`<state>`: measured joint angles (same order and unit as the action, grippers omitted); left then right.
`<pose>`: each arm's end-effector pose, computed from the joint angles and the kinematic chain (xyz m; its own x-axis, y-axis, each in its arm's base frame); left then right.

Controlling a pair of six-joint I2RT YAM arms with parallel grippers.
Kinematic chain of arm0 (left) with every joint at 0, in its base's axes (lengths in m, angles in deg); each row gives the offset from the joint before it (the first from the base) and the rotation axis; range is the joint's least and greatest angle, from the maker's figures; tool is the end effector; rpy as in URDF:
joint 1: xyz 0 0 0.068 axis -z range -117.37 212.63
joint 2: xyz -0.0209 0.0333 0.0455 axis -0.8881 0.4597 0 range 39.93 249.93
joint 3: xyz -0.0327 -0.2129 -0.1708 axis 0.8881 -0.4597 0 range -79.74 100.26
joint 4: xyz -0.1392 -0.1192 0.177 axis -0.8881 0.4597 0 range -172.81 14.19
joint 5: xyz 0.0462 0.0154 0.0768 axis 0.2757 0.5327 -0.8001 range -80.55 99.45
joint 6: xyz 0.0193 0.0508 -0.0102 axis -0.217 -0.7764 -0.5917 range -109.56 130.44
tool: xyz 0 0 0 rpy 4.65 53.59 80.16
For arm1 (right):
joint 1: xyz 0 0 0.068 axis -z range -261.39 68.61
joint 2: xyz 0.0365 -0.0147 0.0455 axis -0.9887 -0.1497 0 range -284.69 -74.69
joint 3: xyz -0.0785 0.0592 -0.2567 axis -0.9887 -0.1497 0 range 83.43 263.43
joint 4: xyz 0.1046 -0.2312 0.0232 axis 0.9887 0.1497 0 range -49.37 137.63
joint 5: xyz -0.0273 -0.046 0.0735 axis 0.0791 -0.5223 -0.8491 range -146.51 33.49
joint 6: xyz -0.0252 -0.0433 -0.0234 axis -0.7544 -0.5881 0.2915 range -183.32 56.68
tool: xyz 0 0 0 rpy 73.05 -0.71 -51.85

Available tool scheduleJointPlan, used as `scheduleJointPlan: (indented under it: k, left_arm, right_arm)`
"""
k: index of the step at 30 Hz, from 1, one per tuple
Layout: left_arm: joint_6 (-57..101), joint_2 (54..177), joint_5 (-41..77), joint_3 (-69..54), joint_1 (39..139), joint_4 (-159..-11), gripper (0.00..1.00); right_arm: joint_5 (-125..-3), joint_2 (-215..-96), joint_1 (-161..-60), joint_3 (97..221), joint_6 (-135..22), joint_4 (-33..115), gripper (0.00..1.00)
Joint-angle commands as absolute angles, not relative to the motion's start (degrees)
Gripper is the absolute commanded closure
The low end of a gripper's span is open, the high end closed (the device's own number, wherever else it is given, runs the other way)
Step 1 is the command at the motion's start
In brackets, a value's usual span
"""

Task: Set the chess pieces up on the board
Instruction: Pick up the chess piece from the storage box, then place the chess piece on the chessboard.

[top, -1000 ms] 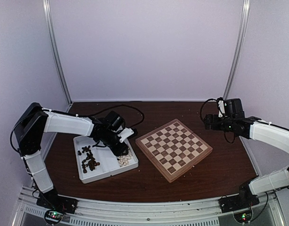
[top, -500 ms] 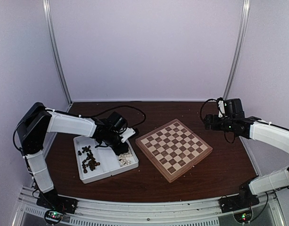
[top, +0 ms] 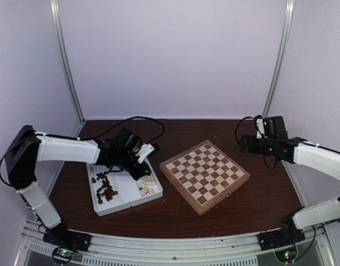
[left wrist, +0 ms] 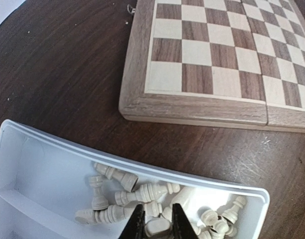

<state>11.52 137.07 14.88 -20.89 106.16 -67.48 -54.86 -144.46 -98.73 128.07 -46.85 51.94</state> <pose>0.2462 -0.2388 0.1875 -0.5974 0.5416 -0.5915 0.7152 0.6935 -0.0873 0.2472 0.0761 0.2503 -0.6219 0.1027 -0.7763 -0.1038 0.9718 0.2117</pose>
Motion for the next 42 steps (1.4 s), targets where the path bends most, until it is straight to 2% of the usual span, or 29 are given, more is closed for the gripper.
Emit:
scheduleJointPlan:
  k: [1, 11, 17, 25, 42]
  left_arm:
    - [14.3, 132.4, 19.9, -24.1, 106.4, -76.2, 0.88]
    - [18.7, 133.7, 27.6, -26.1, 106.4, -93.5, 0.88]
    - [19.0, 138.4, 26.7, -26.0, 106.4, -105.5, 0.90]
    - [19.5, 144.7, 27.4, -23.5, 107.6, -111.7, 0.91]
    - [16.4, 158.3, 25.3, -13.0, 120.5, -118.8, 0.90]
  right_arm:
    - [-58.9, -145.4, -98.7, 129.4, -46.4, 51.0, 0.01]
    - [-64.9, -146.1, -99.3, 129.5, -46.9, 48.7, 0.01]
    - [-65.8, -145.5, -99.5, 130.5, -46.6, 48.5, 0.01]
    - [-66.7, -145.0, -99.8, 129.3, -45.8, 47.1, 0.01]
    - [-64.2, -138.4, -100.0, 123.9, -45.5, 46.8, 0.01]
